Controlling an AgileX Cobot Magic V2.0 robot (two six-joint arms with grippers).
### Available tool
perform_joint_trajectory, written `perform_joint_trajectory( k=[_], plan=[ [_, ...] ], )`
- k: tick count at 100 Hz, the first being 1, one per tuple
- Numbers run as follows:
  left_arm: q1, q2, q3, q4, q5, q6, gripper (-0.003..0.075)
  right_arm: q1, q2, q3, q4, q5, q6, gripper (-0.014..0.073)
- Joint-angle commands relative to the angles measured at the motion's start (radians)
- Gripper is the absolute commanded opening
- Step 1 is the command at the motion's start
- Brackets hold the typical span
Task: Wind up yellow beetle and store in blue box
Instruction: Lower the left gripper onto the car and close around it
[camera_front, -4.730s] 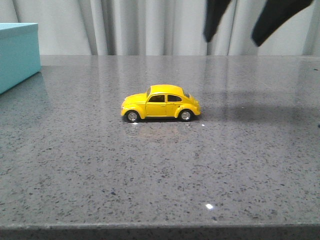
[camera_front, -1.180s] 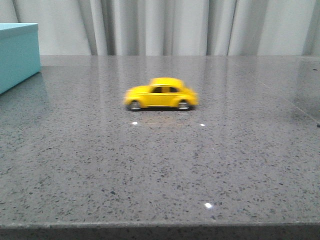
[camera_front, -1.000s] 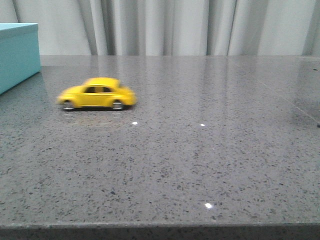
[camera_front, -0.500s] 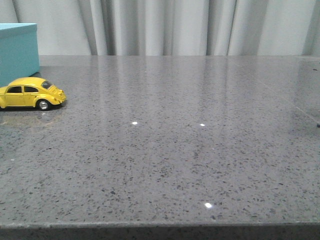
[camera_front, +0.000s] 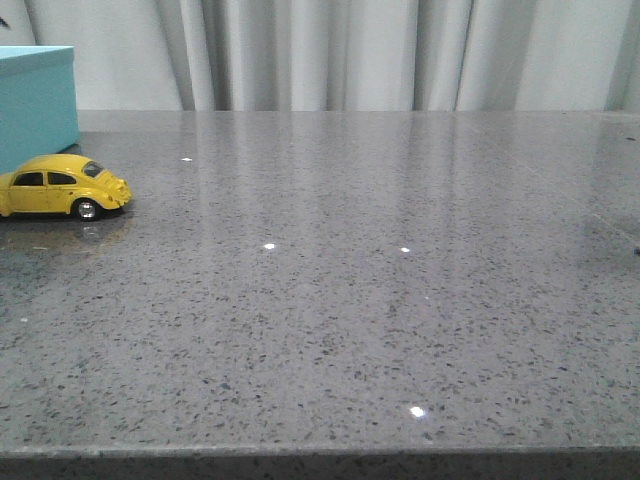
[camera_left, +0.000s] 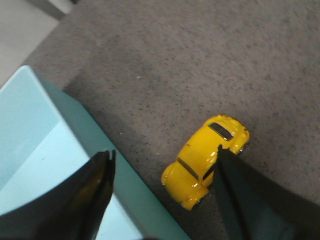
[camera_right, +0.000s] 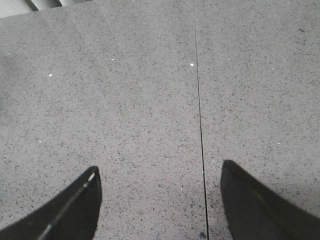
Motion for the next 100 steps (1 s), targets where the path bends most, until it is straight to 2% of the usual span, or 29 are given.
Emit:
perform_joint_trajectory(
  k=[1,11,34,100],
  plan=[
    [-0.025,0.055,-0.100,-0.013,0.052,0.098,0.0423,-0.003,-0.016,-0.024,-0.007,-0.085,-0.009,0.0508],
    [-0.038,0.136,-0.163,-0.015,0.118,0.174,0.0423,-0.003,-0.016,-0.024,-0.005,-0.093,-0.009,0.0508],
    [-0.038,0.265,-0.196,-0.016,0.144,0.318,0.0422,-0.003,-0.016,-0.024,-0.005,-0.095,-0.009,0.0508],
    [-0.036,0.419,-0.196,0.000,0.153,0.324,0.0422,-0.003,-0.016,-0.024,-0.005,-0.128,-0.009,0.0508]
  ],
)
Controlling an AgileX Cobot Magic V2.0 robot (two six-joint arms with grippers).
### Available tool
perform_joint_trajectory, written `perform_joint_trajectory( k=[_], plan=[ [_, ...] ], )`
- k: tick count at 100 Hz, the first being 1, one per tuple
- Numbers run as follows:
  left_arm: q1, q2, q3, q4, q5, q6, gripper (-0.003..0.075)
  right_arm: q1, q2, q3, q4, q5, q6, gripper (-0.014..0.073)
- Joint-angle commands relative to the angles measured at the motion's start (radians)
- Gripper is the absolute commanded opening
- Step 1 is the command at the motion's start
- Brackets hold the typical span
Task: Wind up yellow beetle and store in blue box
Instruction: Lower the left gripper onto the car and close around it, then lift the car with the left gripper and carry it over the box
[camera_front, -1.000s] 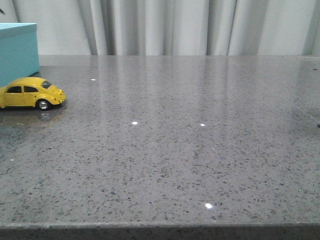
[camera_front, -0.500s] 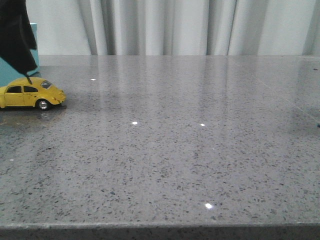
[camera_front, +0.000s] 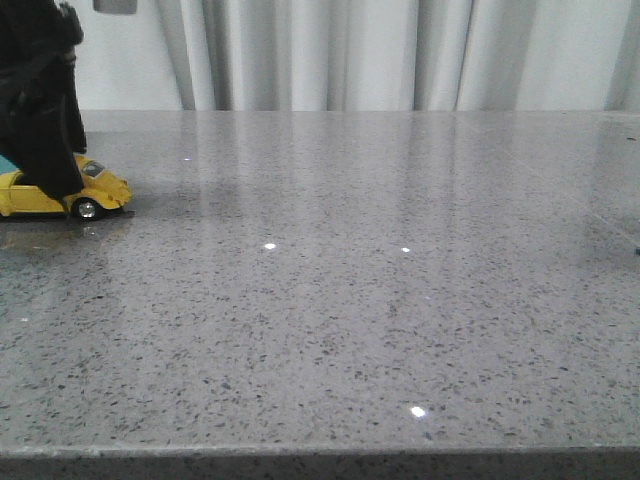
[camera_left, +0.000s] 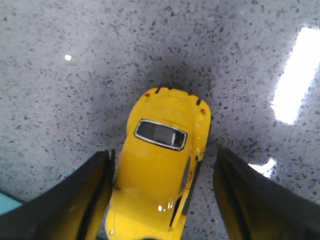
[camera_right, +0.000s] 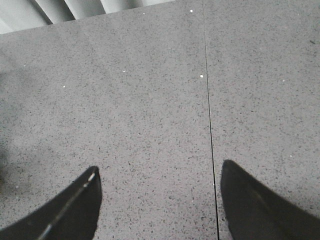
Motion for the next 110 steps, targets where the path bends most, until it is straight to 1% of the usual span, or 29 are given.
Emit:
perform_joint_trajectory(
  k=[1,26,33,40,57,67,74,82,87,100,110],
  plan=[
    [-0.004,-0.011,-0.033,0.000,-0.027,0.001,0.0422,-0.003,-0.016,-0.024,-0.015,-0.084,-0.008,0.0508],
    [-0.004,0.009,-0.033,0.000,-0.024,0.001,0.0421,-0.003,-0.016,-0.024,-0.015,-0.084,-0.008,0.0508],
    [-0.004,0.009,-0.033,0.006,-0.024,0.001,0.0406,-0.003,-0.016,-0.024,-0.015,-0.084,-0.008,0.0508],
    [-0.004,0.009,-0.033,0.008,-0.024,0.001,0.0361,-0.003,-0.016,-0.024,-0.015,-0.084,-0.008,0.0508],
    [-0.004,0.009,-0.033,0.010,-0.028,0.001,0.0221,-0.003,-0.016,-0.024,-0.015,-0.084,-0.008,0.0508],
    [-0.004,0.009,-0.033,0.021,-0.028,0.001,0.0170,-0.003,-0.016,-0.024,-0.015,-0.085,-0.008,0.0508],
    [-0.004,0.009,-0.048,0.030,-0.019,0.001,0.0151,-0.003,-0.016,-0.024,-0.015,-0.085,-0.008,0.0508],
    [-0.004,0.009,-0.096,0.027,0.000,-0.004,0.0148,-0.003,-0.016,-0.024,-0.015,-0.085,-0.008,0.0508],
    [-0.004,0.009,-0.140,0.027,0.014,-0.030,0.0148,-0.003,-0.016,-0.024,-0.015,-0.085,-0.008,0.0508],
    [-0.004,0.007,-0.284,0.033,0.043,-0.175,0.0148,-0.003,-0.016,-0.024,-0.015,-0.085,-0.008,0.0508],
    [-0.004,-0.004,-0.404,0.097,0.055,-0.275,0.0148,-0.003,-0.016,-0.024,-0.015,-0.085,-0.008,0.0508]
  ],
)
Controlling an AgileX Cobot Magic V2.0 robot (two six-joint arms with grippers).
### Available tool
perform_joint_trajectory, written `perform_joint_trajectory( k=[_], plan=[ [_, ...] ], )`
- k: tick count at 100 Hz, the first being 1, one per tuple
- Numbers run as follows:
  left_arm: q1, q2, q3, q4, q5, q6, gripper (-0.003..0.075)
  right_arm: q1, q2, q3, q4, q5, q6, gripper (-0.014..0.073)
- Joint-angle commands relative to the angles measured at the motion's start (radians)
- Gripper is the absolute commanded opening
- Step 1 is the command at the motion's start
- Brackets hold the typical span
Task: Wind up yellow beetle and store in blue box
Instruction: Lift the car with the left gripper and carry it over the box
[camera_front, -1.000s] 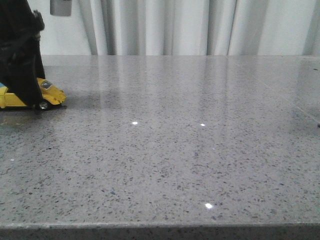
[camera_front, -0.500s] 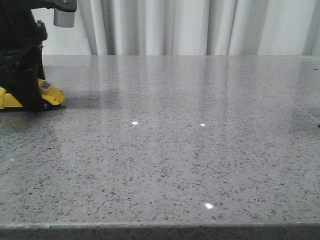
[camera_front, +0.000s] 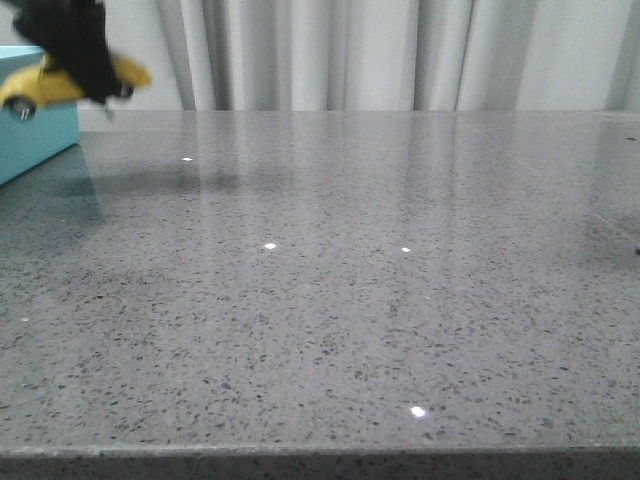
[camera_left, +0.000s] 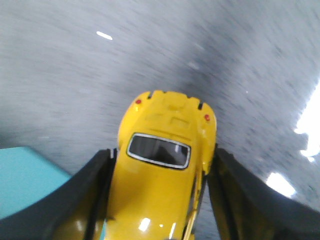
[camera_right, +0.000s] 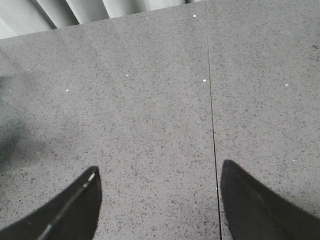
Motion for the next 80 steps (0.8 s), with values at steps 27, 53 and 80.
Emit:
perform_joint_trajectory(
  k=[27,53,80],
  plan=[
    [0.077,-0.104,-0.275,0.223,-0.008,-0.506,0.0148,-0.003,-0.016,-0.024,-0.015,-0.071,-0.008,0.0508],
    [0.313,-0.100,-0.276,0.190,0.078,-0.752,0.0148,-0.003,-0.016,-0.024,-0.007,-0.070,-0.008,0.0508],
    [0.489,-0.026,-0.235,0.031,0.107,-0.752,0.0148,-0.003,-0.015,-0.024,0.000,-0.073,-0.008,0.0508]
  ],
)
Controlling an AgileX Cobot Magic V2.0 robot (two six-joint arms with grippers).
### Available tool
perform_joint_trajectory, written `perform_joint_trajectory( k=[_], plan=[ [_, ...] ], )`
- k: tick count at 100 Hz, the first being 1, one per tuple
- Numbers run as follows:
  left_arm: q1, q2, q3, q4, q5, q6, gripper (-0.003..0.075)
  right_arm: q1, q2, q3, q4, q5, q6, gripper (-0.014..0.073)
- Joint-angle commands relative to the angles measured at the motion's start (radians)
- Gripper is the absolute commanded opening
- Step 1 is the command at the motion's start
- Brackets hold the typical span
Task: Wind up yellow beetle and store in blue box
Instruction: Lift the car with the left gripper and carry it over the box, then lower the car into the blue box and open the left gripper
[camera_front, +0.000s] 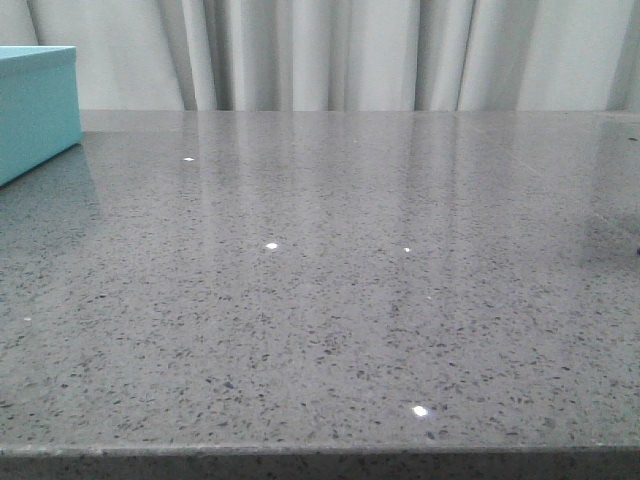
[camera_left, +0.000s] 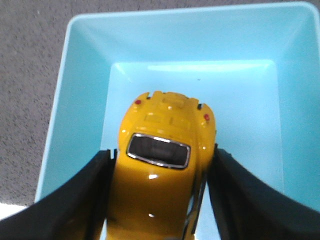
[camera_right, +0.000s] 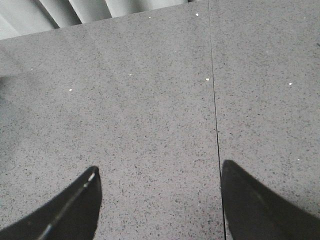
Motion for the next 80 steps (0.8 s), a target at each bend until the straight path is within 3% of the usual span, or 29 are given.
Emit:
perform_joint_trajectory(
  k=[1,80],
  plan=[
    [0.030,-0.008,-0.003,-0.044,-0.036,-0.015,0.0148,-0.003,-0.015,-0.024,-0.010,-0.071,-0.008,0.0508],
    [0.050,0.202,0.047,-0.081,-0.017,-0.015,0.0148,-0.003,-0.015,-0.024,-0.009,-0.068,-0.008,0.0508]
  ],
)
